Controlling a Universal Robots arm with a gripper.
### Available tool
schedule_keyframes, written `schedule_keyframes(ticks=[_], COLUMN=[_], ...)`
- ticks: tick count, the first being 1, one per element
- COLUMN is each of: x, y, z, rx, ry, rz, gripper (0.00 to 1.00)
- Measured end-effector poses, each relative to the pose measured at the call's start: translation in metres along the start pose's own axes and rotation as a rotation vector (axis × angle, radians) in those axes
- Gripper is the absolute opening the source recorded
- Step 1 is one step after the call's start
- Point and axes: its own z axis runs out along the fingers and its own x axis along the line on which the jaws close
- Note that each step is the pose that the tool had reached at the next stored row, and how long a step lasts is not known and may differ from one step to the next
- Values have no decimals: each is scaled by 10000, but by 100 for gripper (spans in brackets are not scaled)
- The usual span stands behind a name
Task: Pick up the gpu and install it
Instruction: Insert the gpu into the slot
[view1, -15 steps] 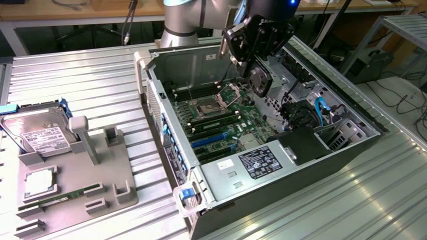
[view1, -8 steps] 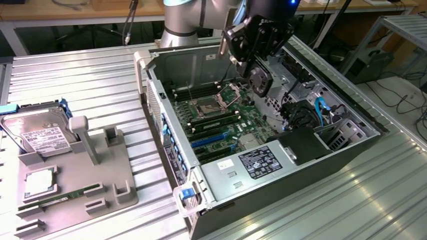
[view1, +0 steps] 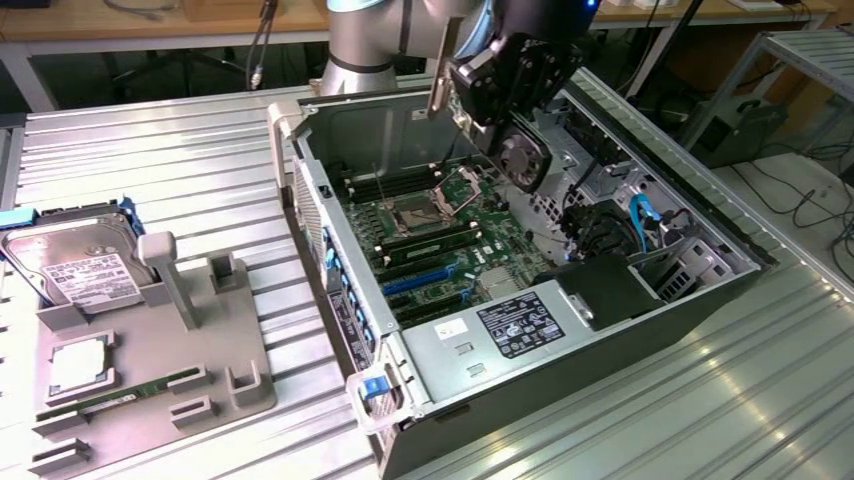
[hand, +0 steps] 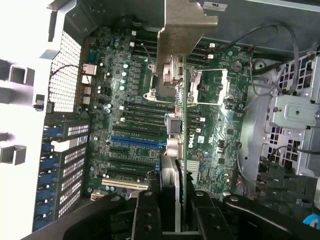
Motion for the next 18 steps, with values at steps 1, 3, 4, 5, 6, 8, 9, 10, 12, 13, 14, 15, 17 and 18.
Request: schedule_keyframes(ticks=[1, 3, 4, 5, 6, 8, 9, 10, 12, 13, 14, 15, 17, 18], x=[0, 1, 2, 2, 2, 3, 3, 2, 3, 3, 3, 3, 3, 3], y=[0, 0, 0, 0, 0, 0, 0, 0, 0, 0, 0, -1, -1, -1], z=[0, 0, 0, 0, 0, 0, 0, 0, 0, 0, 0, 0, 0, 0], rx=[-2, -9, -12, -14, -15, -18, -20, -22, -24, -26, -28, -29, -32, -33], ry=[6, 23, 30, 36, 41, 50, 55, 60, 67, 71, 74, 77, 83, 87], rz=[-145, -590, -787, -948, -1056, -1286, -1415, -1547, -1745, -1834, -1919, -2008, -2181, -2273], gripper=[28, 28, 28, 28, 28, 28, 28, 28, 28, 28, 28, 28, 28, 28])
